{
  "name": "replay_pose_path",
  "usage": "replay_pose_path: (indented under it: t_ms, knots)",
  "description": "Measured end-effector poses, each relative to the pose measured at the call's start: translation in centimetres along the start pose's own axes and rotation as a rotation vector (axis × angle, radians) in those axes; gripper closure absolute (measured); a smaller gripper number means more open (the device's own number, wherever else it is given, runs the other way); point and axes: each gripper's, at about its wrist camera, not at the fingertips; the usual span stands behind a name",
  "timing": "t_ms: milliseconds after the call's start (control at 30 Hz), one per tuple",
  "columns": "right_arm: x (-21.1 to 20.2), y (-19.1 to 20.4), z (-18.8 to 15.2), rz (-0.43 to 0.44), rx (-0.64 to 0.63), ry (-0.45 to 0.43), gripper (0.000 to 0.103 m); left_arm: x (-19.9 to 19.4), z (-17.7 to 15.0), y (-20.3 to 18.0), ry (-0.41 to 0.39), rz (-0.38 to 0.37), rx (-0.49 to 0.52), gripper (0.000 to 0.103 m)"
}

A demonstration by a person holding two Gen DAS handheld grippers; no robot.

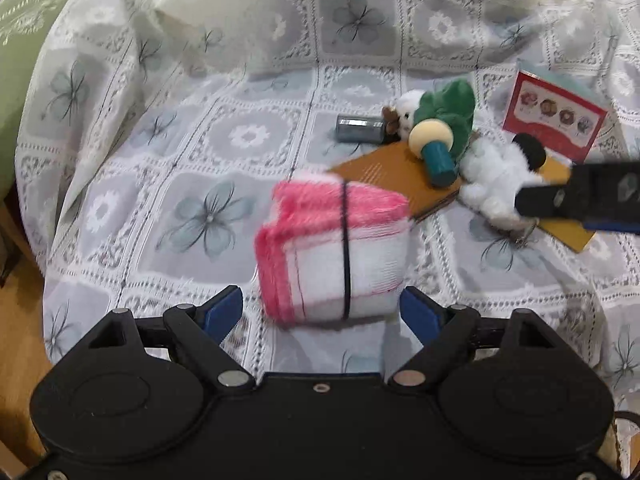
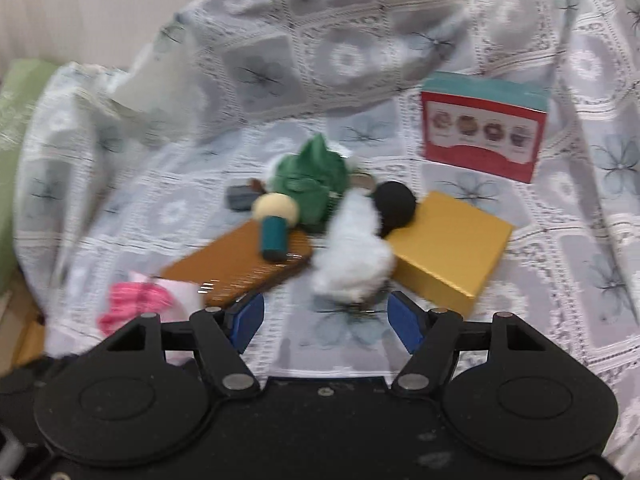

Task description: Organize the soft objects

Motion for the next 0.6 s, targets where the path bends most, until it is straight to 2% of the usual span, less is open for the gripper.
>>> replay_pose_path:
  t_ms: [133, 267, 333, 367, 600]
  knots:
    - [0.8, -0.1, 0.1, -0.044, -0.033, -0.019, 0.035, 0.1, 0.4, -0.2, -0.034, -0.004, -0.004, 0.015]
    - [1.5, 0.5, 1.1, -0.136, -0.104, -0.089, 0.035, 0.3, 1.1, -0.4, -0.049, -0.007, -0.017, 0.014]
    - [1.7, 0.4, 1.8, -0.151, -0.119, -0.112, 0.035, 0.4, 1.2, -0.5, -0.046, -0.011, -0.031, 0.013]
    - [1.9, 0.2, 2.2, -0.154, -0.117, -0.114, 0.035, 0.6, 1.3, -0.5, -0.039, -0.013, -0.037, 0.011]
    - [3.1, 0.3, 3.4, -0.1, -0.131, -0.11, 0.035, 2.0, 0.9, -0.7, 0.01, -0.018, -0.077, 0.01]
Point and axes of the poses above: each gripper's, at about its wrist camera, not at the fingertips, and x roughly the way its jaws point, y to its left, z to its top, and after that the axes turned 3 degrees about z, right-handed
